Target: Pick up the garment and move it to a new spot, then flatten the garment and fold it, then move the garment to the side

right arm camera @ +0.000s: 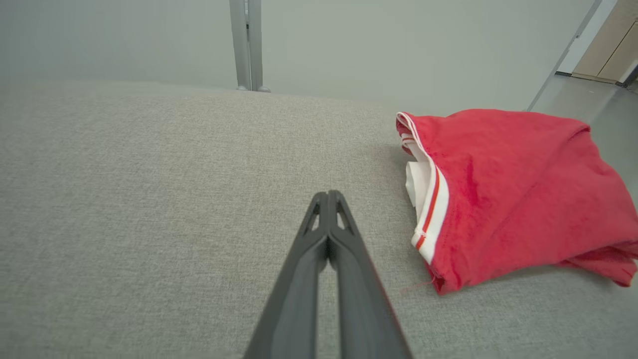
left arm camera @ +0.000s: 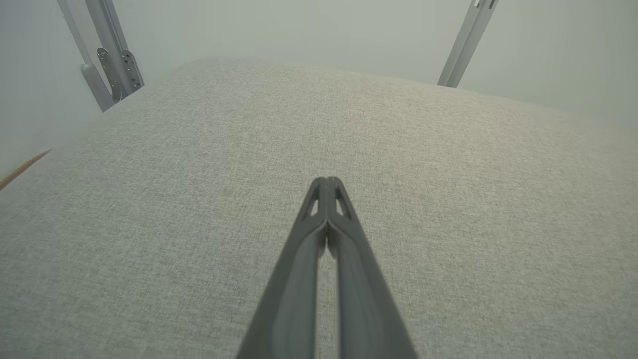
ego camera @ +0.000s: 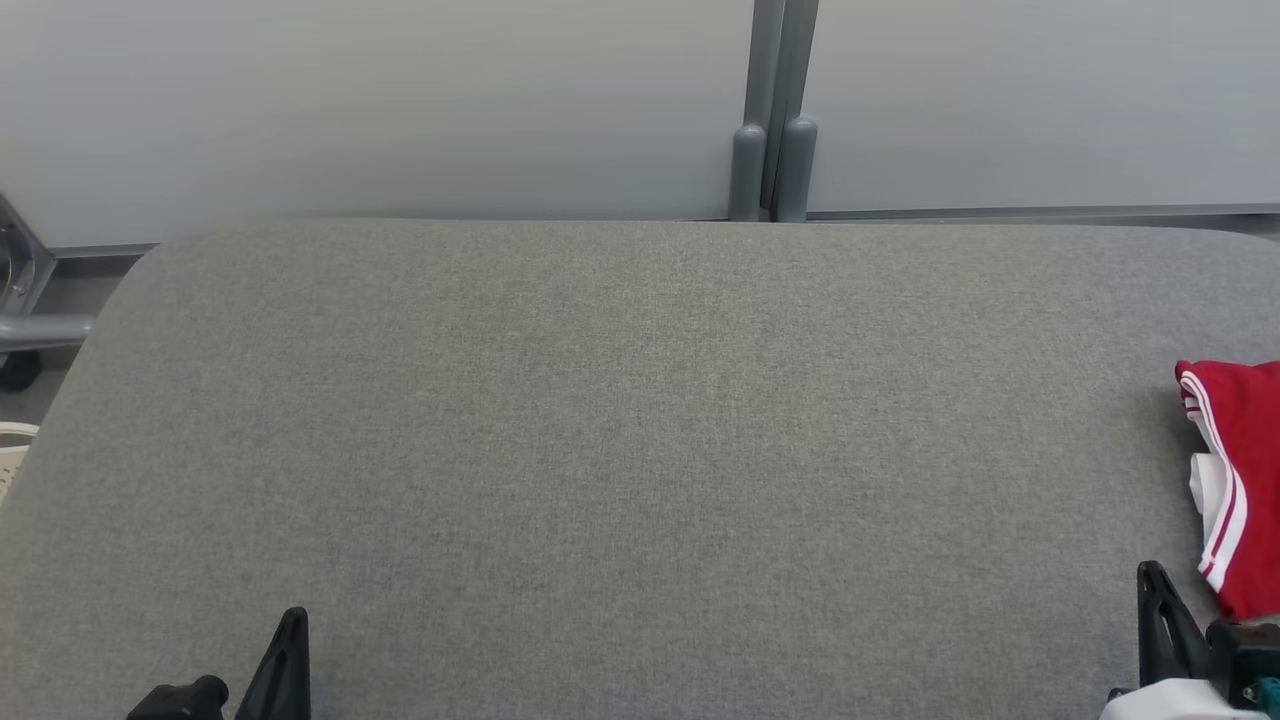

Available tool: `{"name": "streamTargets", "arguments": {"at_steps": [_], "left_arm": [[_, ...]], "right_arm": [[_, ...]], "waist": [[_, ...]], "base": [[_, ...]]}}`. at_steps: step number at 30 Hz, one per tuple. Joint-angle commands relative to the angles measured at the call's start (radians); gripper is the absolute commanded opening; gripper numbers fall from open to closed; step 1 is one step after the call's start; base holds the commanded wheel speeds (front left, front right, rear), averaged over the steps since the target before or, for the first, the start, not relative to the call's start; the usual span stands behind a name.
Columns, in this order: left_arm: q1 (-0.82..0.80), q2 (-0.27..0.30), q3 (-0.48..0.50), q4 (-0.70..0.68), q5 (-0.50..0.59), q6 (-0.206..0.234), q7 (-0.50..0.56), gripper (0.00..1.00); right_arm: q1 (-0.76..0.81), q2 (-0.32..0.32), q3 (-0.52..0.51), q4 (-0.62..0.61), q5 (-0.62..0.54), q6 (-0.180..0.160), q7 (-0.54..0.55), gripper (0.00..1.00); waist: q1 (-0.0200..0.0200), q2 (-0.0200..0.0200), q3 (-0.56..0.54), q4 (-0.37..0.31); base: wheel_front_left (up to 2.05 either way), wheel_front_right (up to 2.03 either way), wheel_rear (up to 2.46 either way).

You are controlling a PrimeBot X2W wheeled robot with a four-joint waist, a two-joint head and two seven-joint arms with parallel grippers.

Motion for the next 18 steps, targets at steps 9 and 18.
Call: {"name": "streamTargets", "arguments": {"at_steps": [9, 18], "left_arm": [[-0.041, -0.013, 0.032, -0.013, -0.163, -0.008, 0.046, 0.0], [-0.069, -0.031, 0.054, -0.016, -0.298, -0.014, 0.086, 0.0]], "right_arm": [[-0.043, -0.012, 0.014, -0.003, 0.228, 0.0, 0.051, 0.0], [-0.064, -0.016, 0.039, -0.004, 0.417, 0.0, 0.085, 0.0]], "waist": [[0.0, 0.001, 0.001, -0.006], [0.0, 0.0019, 0.001, -0.012]], "base": [[0.0, 0.0, 0.0], [0.0, 0.0, 0.0]]}}
